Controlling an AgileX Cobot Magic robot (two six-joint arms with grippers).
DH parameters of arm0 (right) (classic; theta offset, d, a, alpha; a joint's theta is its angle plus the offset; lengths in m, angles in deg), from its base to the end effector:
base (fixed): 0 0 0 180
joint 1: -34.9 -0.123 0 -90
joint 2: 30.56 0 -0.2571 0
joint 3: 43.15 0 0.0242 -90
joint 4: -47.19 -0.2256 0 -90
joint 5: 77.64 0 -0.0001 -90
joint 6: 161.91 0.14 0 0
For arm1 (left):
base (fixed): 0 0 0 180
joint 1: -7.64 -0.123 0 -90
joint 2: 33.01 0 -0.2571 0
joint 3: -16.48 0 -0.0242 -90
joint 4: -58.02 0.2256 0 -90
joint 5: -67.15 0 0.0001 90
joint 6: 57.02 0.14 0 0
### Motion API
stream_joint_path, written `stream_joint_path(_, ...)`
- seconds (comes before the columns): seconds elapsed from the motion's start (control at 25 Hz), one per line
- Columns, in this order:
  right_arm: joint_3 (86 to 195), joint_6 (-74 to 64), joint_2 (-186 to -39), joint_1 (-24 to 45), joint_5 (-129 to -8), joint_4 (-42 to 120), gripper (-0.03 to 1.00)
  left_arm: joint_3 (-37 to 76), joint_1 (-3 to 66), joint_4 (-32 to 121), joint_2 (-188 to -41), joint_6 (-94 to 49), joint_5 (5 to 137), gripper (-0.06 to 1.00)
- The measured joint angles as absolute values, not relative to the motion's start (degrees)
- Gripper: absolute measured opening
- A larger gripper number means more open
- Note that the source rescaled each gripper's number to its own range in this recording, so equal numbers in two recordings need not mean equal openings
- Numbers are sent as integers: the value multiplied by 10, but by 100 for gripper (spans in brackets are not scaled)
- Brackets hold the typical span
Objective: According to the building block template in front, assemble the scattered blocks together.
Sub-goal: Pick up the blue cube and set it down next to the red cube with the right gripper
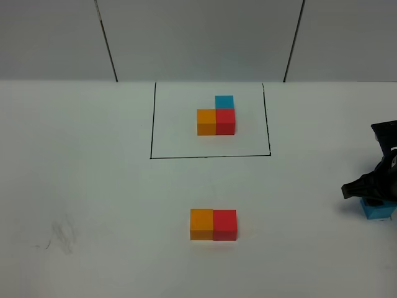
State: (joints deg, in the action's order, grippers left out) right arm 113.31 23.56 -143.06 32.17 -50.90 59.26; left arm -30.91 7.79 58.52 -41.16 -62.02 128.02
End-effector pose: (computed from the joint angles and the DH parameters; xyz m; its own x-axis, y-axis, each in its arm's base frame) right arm 0.3150 0.0018 0.0821 -0.9455 -0.1379 -0.2949 -0.1073 0.9873 -0.1176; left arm 0.0432 0.0010 0.2447 -0.4429 -0.0818 -0.8928 -0.0411 0.9966 -0.0709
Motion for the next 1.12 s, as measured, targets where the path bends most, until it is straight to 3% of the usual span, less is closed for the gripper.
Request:
stream_joint_path(0.4,1178,256,-1406,301,-433,592,23,-309,78,585,-412,-620,1280,24)
stream_joint_path(0.68,1286,350,-1382,234,-317,592,22,-309,78,585,-412,-620,1280,24)
stream_joint_path(1.12,1376,486,-1426,88,-303,580,22,-309,78,585,-412,-620,1280,24)
